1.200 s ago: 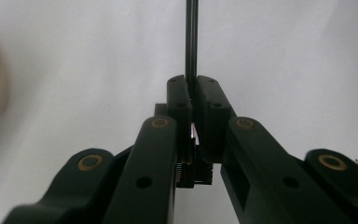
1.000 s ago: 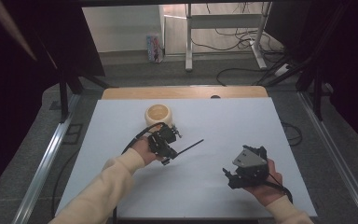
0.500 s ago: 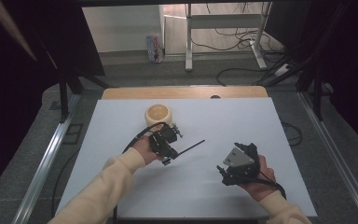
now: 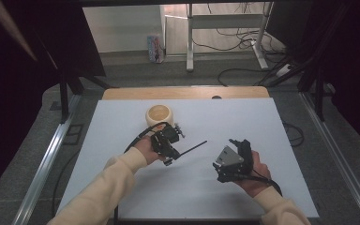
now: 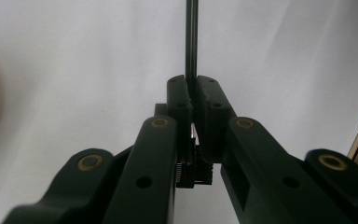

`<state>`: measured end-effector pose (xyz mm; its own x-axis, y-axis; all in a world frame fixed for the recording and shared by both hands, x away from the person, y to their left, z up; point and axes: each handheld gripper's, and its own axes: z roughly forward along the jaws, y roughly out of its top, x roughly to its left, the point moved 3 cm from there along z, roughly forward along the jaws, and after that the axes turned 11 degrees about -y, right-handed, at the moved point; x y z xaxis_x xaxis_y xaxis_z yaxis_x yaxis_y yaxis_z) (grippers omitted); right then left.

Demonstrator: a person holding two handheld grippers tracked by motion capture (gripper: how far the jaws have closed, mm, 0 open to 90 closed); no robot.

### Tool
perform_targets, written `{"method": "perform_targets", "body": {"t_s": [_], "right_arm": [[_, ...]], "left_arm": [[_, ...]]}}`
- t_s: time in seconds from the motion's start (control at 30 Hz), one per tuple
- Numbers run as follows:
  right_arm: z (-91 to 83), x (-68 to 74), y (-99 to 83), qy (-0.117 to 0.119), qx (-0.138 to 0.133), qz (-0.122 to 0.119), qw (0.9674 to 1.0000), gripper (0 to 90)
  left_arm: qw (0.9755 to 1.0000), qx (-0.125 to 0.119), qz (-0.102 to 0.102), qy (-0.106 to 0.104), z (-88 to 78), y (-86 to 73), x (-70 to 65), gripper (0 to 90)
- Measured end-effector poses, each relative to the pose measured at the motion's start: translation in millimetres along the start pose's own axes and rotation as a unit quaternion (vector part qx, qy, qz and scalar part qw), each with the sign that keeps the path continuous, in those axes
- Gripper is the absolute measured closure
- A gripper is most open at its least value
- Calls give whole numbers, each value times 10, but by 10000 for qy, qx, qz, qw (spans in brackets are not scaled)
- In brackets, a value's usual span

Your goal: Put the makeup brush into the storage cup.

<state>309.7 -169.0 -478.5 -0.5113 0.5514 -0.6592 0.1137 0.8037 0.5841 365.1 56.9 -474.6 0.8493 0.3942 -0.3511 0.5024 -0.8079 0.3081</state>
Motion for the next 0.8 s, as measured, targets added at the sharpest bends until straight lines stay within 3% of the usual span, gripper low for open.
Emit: {"method": "perform_targets", "body": {"t_s": [0.3,0.8], "right_arm": [[72,65,121,52,-88,-287,9995,88],[173,185,292,-135,-206,-749,9969,119]], "left_arm": [[10000,48,16,-56,22,1,-4,853],[9999,87,67,-75,33,32,-22,854]]}}
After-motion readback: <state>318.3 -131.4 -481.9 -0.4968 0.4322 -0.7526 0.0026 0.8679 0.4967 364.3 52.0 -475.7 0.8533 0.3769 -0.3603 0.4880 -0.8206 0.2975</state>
